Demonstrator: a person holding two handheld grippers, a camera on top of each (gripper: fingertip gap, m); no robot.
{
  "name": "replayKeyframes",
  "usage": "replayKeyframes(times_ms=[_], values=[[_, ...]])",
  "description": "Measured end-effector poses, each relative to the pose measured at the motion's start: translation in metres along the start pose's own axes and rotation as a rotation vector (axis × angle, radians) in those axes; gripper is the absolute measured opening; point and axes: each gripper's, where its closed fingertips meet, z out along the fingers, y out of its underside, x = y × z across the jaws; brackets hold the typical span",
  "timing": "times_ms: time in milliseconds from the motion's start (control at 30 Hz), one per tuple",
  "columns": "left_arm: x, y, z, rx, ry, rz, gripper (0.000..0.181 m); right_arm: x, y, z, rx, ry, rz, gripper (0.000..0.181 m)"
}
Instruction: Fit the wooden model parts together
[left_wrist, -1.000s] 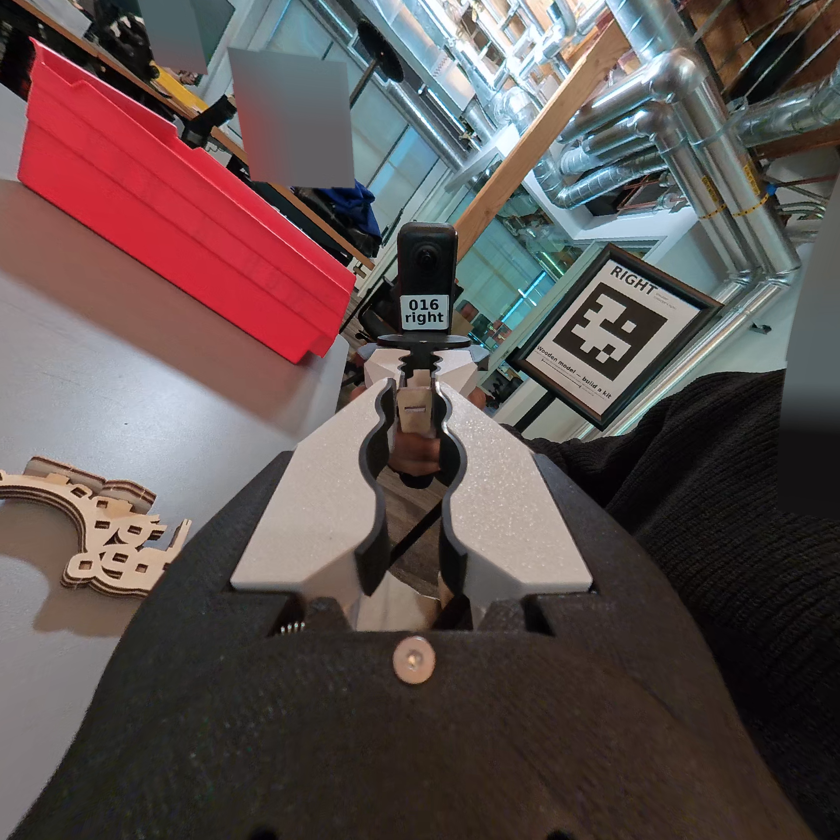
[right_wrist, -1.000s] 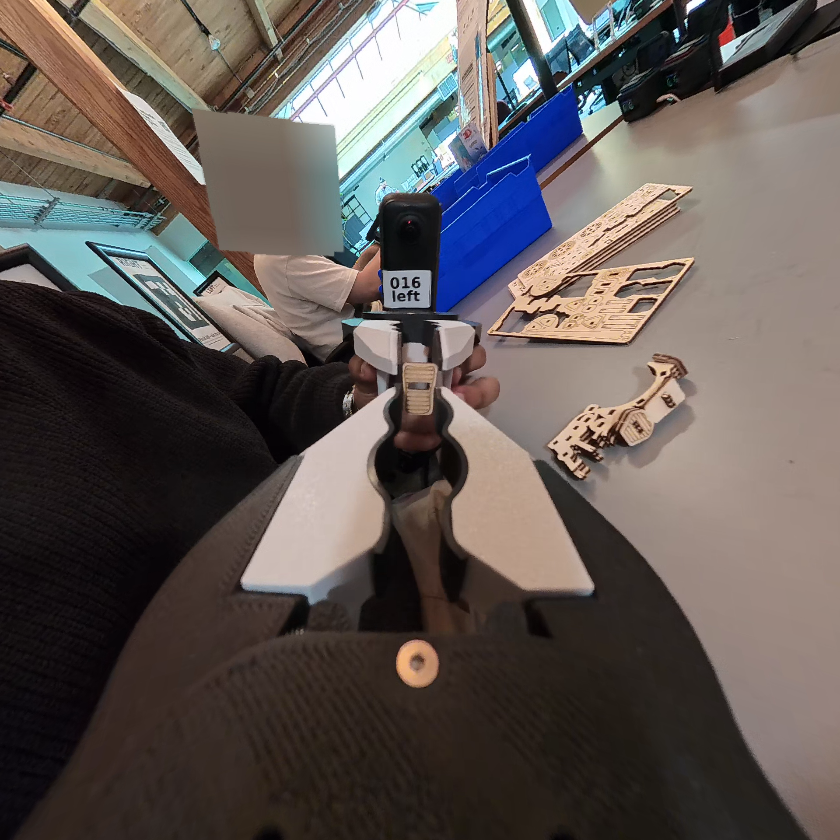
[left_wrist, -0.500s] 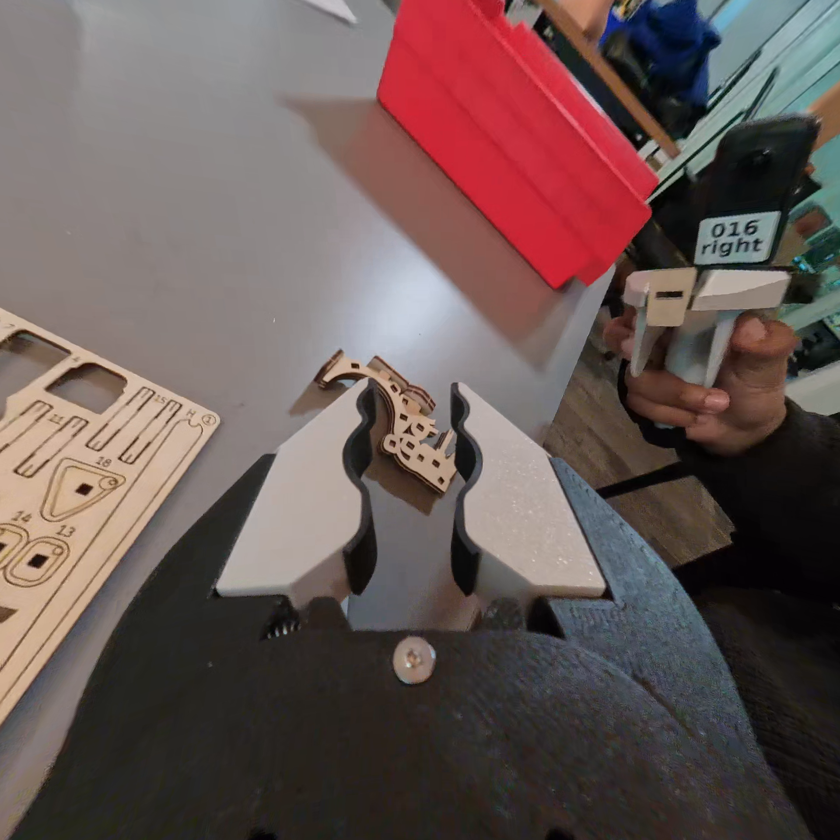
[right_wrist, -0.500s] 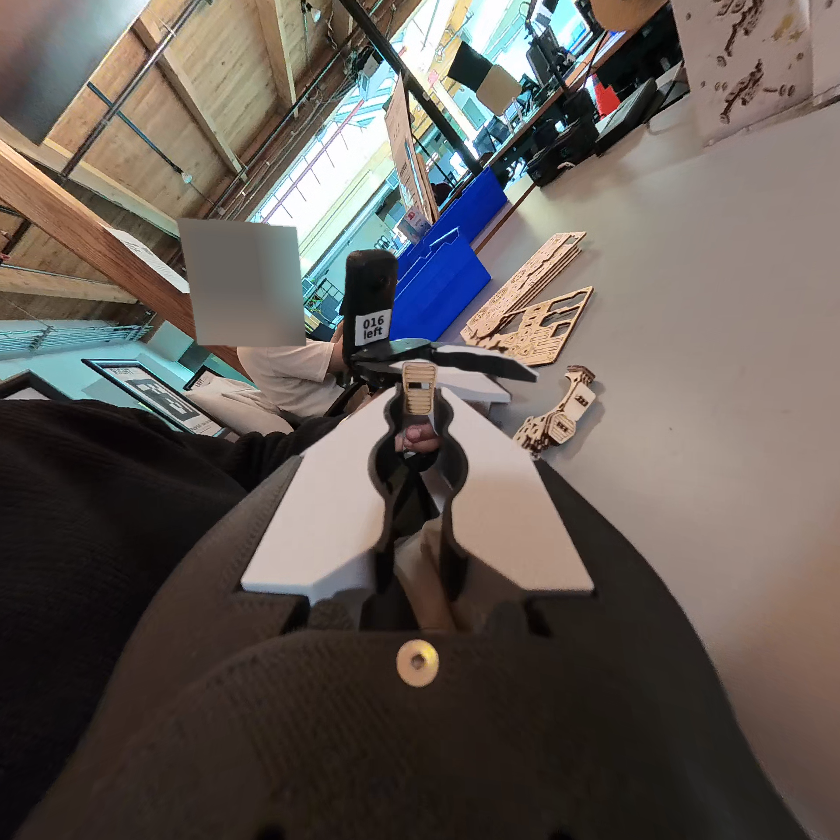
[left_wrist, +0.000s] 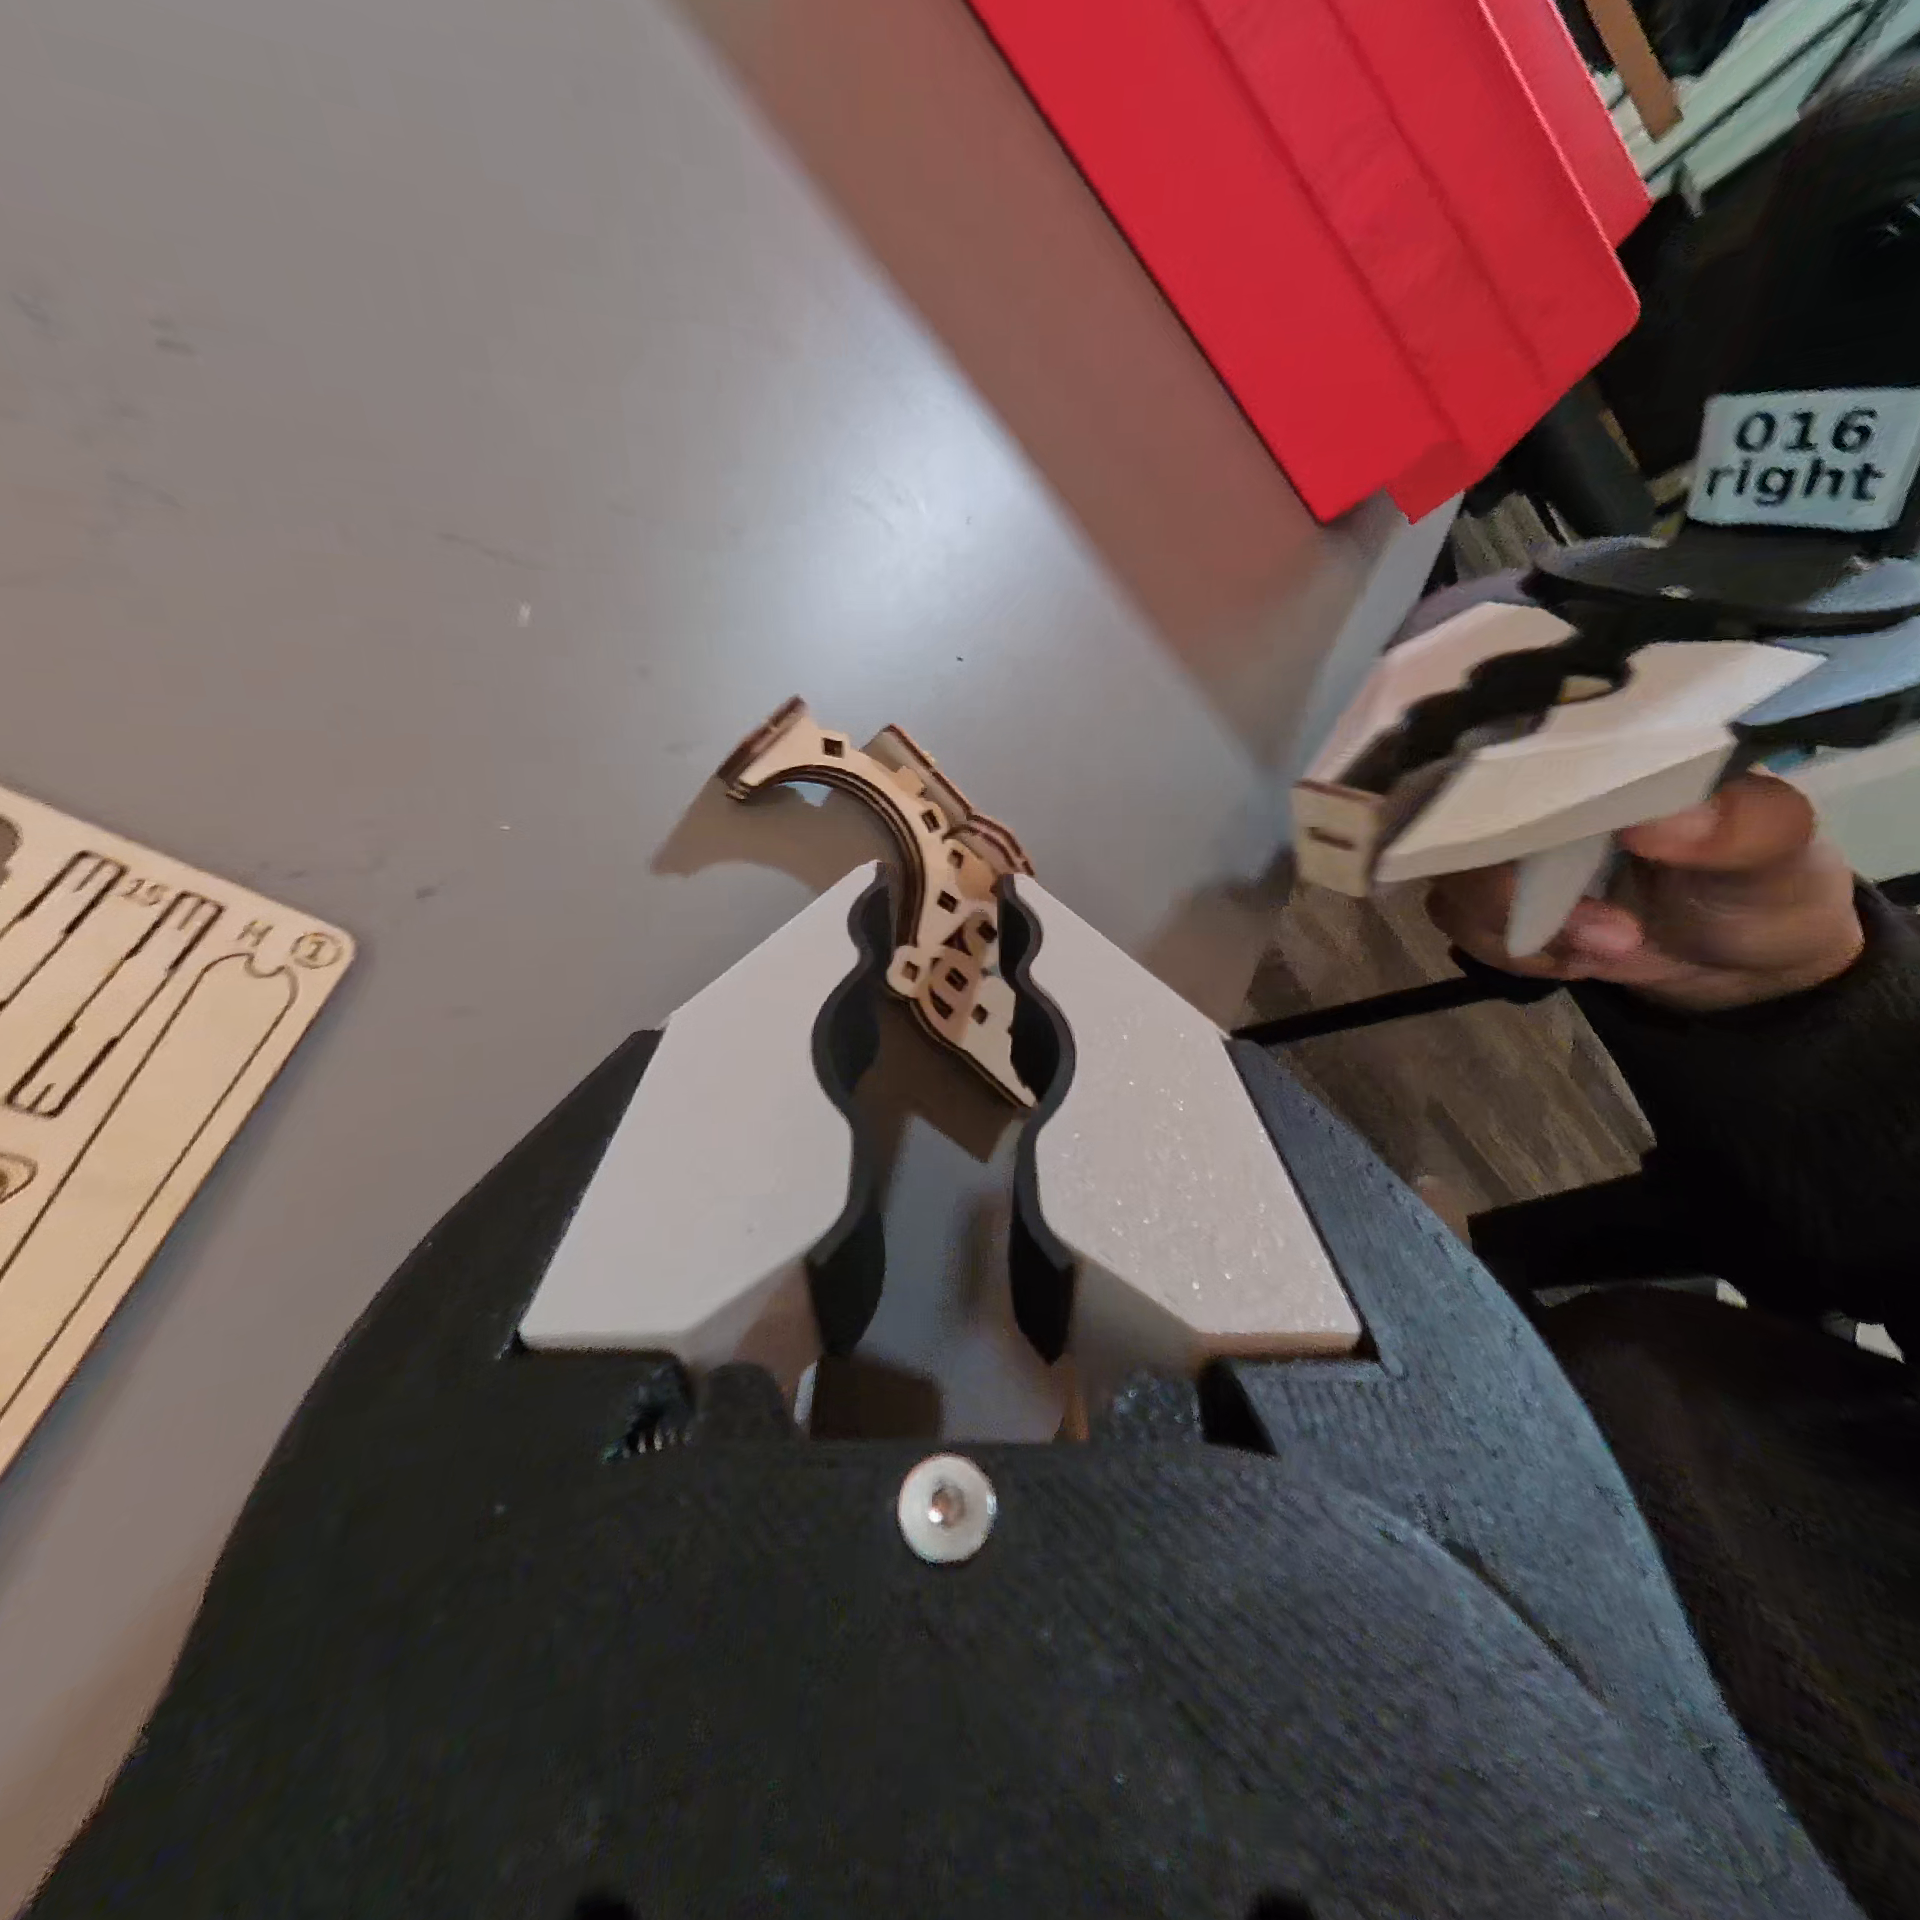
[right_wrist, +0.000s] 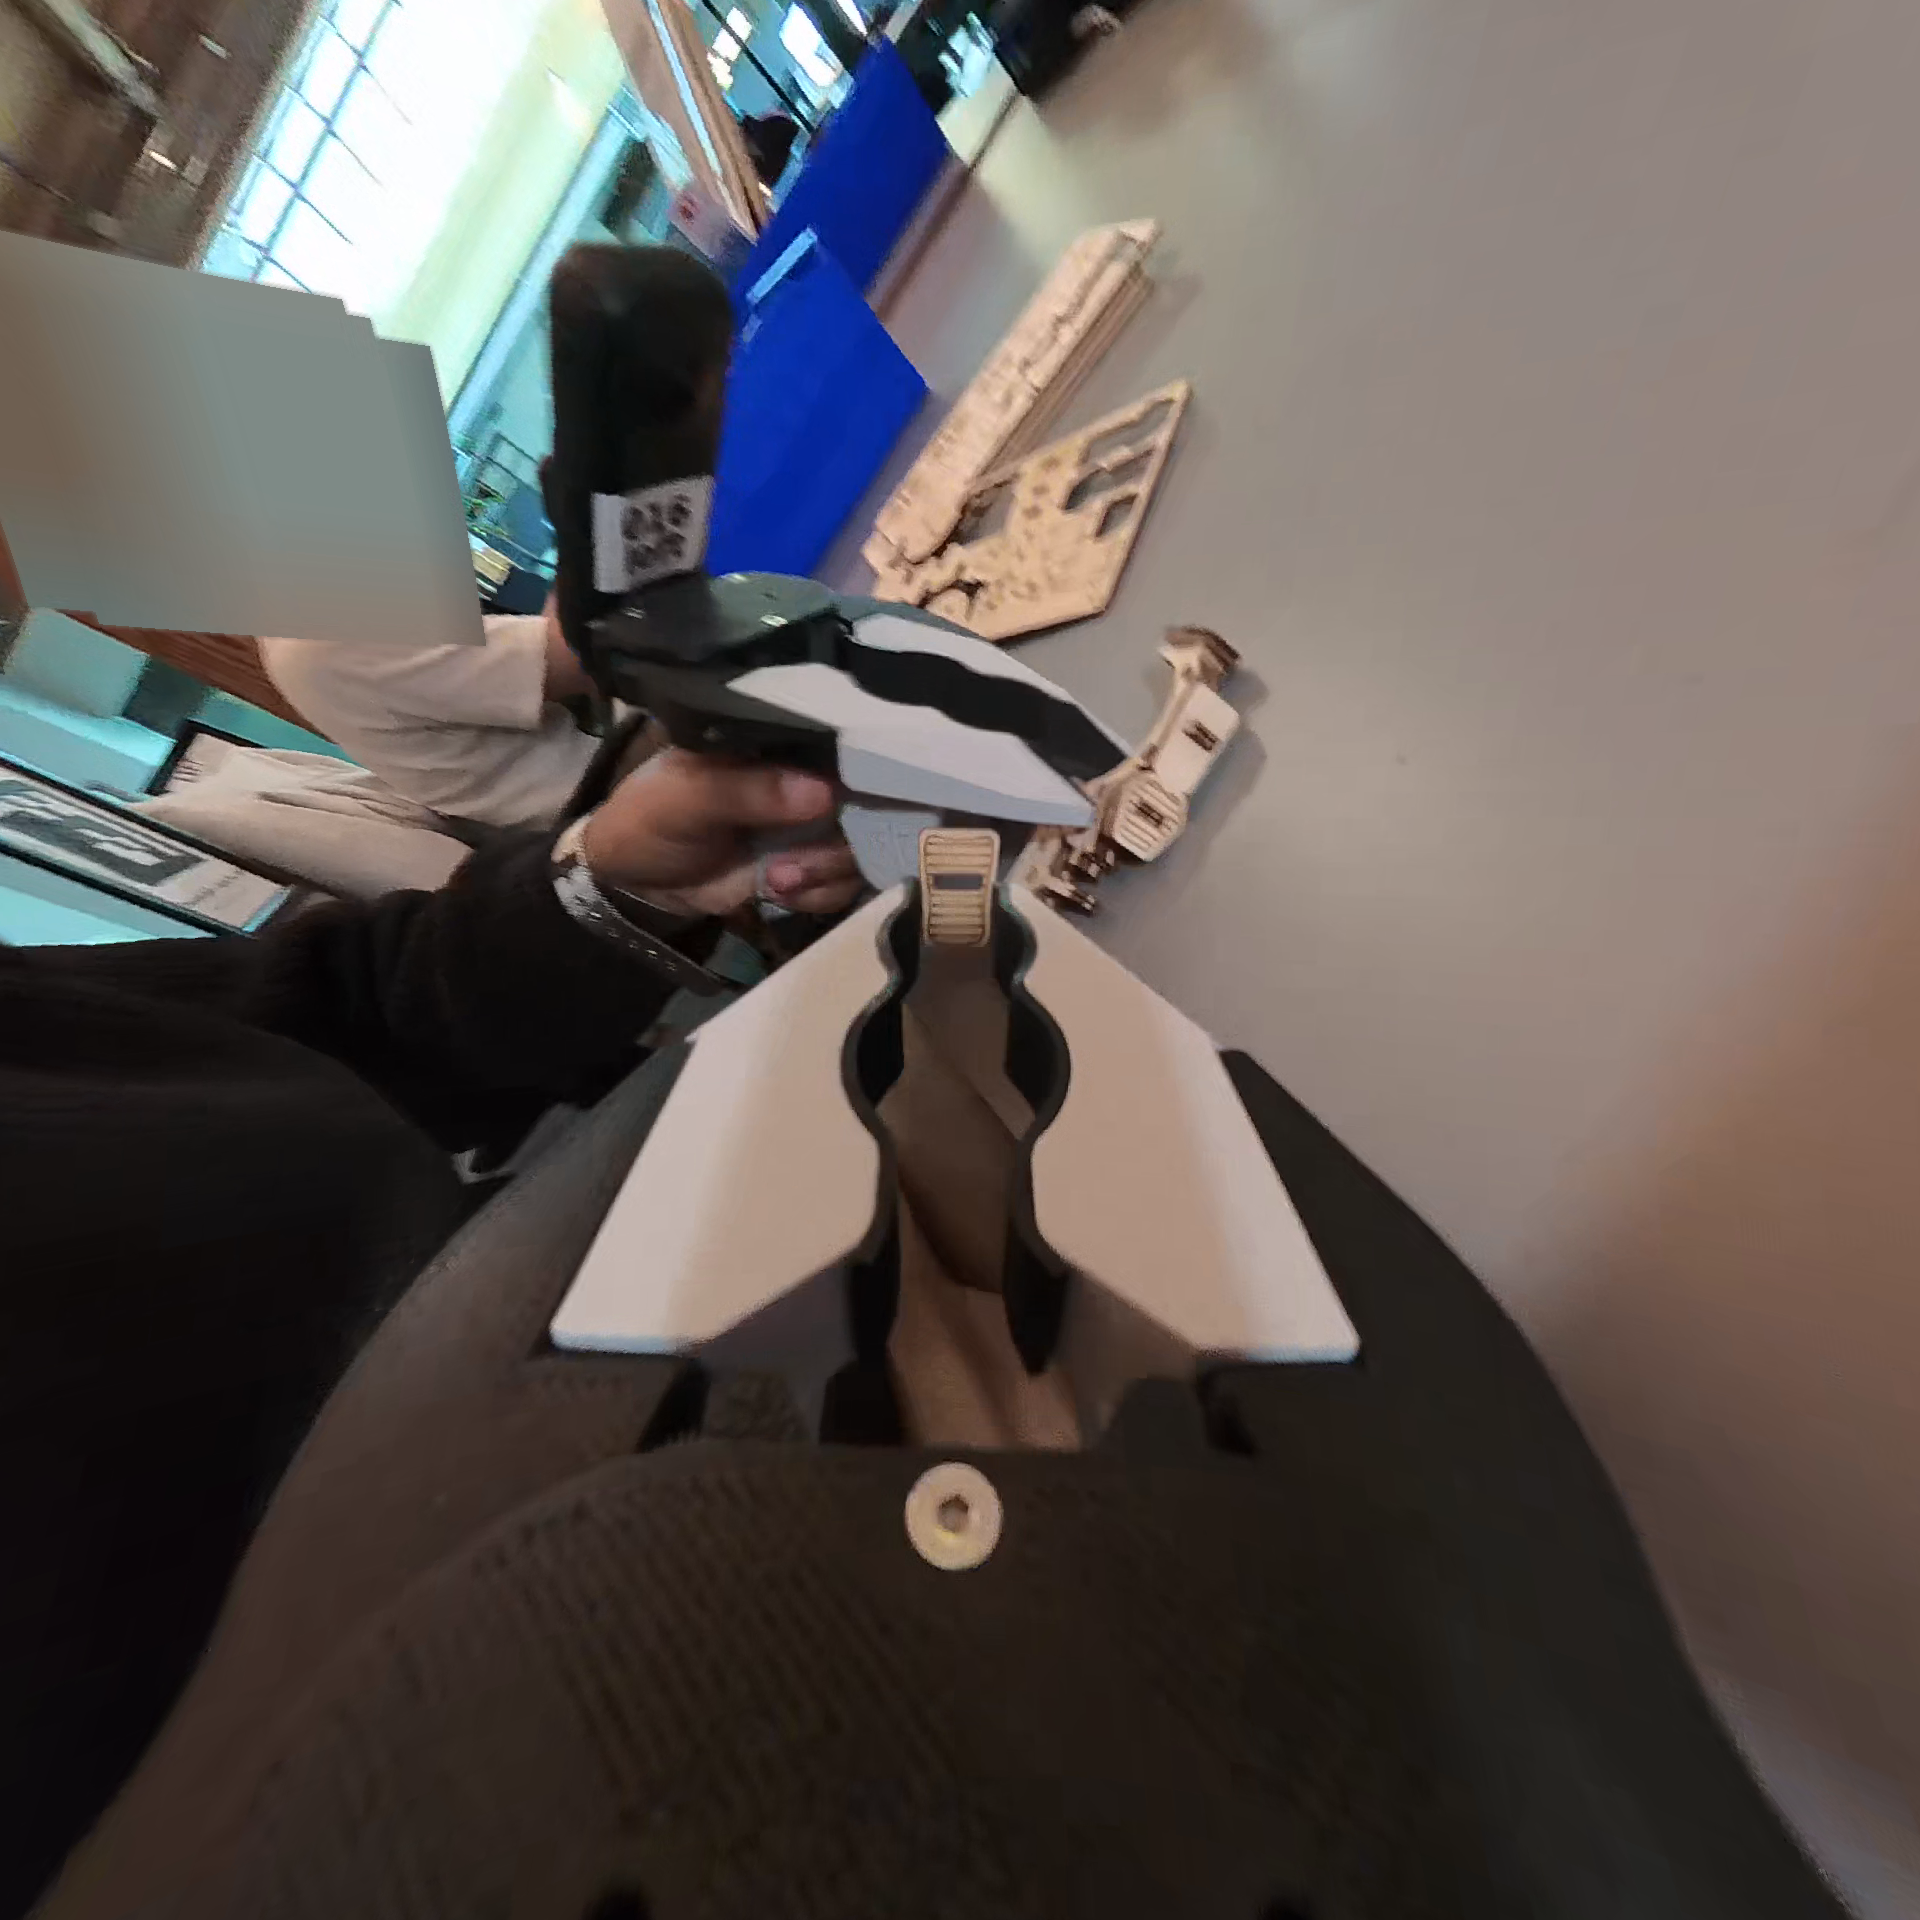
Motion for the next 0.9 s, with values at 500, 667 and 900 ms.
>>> replayKeyframes(times_ms=[500,667,900], values=[[0.04,0.024,0.001,-0.086,0.214,-0.037,0.017,0.021,0.038,0.01,-0.183,0.065,0.13,0.013],[0.045,0.028,-0.001,-0.1,0.248,-0.043,0.007,0.024,0.037,0.007,-0.188,0.065,0.137,0.012],[0.032,0.023,-0.001,-0.063,0.13,-0.044,0.014,0.03,0.03,0.005,-0.155,0.108,0.108,0.012]])
